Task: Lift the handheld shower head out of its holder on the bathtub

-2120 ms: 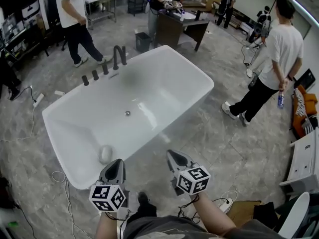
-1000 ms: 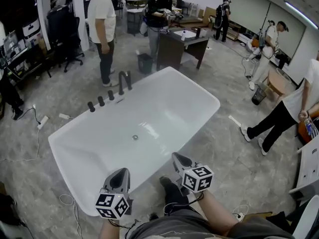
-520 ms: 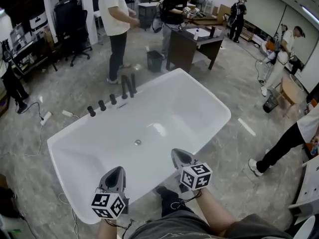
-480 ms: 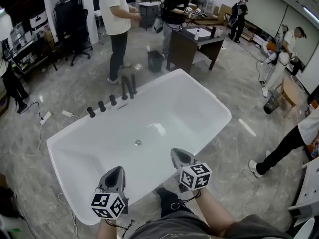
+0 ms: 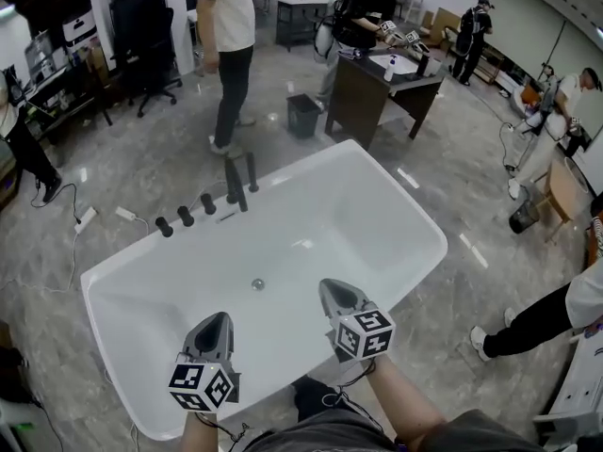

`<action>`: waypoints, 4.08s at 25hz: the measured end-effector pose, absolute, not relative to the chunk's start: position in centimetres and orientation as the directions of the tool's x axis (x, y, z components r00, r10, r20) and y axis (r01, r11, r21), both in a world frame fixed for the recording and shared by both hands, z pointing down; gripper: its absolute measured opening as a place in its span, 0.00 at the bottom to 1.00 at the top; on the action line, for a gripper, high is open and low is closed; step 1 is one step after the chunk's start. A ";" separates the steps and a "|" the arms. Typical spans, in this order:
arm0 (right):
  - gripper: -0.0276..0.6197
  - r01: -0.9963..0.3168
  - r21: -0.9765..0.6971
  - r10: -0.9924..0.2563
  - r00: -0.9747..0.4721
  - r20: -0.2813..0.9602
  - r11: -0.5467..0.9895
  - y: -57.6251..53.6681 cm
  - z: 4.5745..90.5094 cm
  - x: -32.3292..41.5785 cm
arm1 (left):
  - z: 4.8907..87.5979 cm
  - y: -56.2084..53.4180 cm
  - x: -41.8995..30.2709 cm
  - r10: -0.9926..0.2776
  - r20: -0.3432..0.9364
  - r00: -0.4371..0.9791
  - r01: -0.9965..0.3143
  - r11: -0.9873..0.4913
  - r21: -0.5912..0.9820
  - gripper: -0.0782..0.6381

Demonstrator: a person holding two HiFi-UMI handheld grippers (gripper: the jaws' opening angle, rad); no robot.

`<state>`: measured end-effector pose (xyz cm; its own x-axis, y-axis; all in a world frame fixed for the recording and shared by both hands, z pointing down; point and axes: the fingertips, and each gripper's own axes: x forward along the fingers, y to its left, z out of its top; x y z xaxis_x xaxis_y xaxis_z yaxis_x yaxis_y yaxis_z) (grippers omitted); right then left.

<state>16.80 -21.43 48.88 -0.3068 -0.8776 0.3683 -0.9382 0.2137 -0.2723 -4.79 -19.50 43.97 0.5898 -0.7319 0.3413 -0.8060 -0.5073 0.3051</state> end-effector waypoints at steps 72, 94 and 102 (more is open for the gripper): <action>0.32 -0.951 -0.075 -0.842 -0.301 0.447 0.301 -77.7 75.9 11.6 | 63.1 -47.7 -7.6 -0.832 0.401 0.382 -0.906 -0.253 0.338 0.14; 0.26 -0.925 -0.088 -0.873 -0.378 0.307 0.370 -69.6 63.3 15.2 | 55.7 -43.1 -9.0 -0.861 0.401 0.314 -0.927 -0.188 0.324 0.14; 0.26 -0.889 -0.071 -0.870 -0.457 0.187 0.452 -63.6 55.4 17.8 | 52.3 -41.4 -6.6 -0.872 0.376 0.313 -0.927 -0.193 0.323 0.14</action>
